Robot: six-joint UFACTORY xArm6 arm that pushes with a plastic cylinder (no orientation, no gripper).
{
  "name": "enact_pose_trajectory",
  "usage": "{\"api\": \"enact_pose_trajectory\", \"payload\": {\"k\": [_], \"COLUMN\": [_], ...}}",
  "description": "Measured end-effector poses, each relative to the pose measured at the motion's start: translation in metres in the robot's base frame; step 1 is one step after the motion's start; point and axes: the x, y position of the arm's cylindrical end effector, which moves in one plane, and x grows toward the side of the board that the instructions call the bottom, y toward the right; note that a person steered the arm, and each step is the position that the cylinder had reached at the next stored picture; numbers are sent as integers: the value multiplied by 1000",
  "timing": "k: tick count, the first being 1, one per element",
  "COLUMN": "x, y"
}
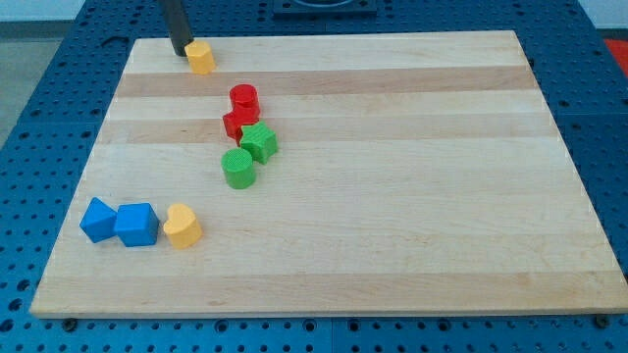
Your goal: Slide the yellow hexagon to the center
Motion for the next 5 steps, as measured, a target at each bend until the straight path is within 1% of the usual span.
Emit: {"api": "enact_pose_trajectory", "payload": {"k": [1, 2, 3, 4, 5], "x": [0, -2, 0, 21, 23], "y": [23, 10, -70, -86, -44]}}
